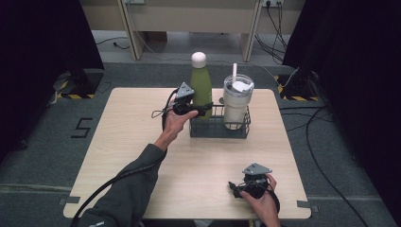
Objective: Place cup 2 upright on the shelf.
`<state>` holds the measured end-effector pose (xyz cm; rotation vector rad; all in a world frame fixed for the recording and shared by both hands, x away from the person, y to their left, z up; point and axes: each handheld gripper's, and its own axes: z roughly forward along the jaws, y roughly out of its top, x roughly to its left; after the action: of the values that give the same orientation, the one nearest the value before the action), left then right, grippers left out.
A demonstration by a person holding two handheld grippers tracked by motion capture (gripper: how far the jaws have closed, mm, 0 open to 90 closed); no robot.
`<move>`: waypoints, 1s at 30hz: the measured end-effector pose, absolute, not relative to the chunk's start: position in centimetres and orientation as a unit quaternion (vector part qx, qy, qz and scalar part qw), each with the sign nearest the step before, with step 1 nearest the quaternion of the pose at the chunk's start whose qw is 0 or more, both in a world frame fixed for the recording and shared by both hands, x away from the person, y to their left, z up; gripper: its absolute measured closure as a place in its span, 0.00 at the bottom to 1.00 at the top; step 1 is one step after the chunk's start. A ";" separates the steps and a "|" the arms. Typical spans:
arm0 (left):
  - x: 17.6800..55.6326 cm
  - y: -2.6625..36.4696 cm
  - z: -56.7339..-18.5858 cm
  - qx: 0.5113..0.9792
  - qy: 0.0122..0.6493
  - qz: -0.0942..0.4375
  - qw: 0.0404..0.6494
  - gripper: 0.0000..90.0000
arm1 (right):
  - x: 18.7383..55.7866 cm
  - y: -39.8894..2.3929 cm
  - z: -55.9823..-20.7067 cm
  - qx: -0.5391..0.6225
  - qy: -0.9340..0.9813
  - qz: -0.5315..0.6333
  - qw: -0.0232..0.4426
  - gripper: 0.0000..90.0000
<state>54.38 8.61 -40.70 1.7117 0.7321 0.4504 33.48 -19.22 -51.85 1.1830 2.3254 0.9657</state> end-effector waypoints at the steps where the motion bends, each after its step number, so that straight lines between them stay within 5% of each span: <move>1: 54.4 8.6 -40.7 0.732 0.312 0.194 0.574 0.23 | 33.5 -19.2 -51.9 0.419 0.822 0.342 0.179 0.08; 30: 55.1 8.0 -42.7 0.740 0.317 0.196 0.560 0.23 | 33.4 -19.1 -51.8 0.422 0.821 0.342 0.176 0.08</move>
<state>55.07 8.02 -42.75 1.7436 0.7482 0.4616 33.43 -19.14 -51.84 1.1939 2.3254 0.9677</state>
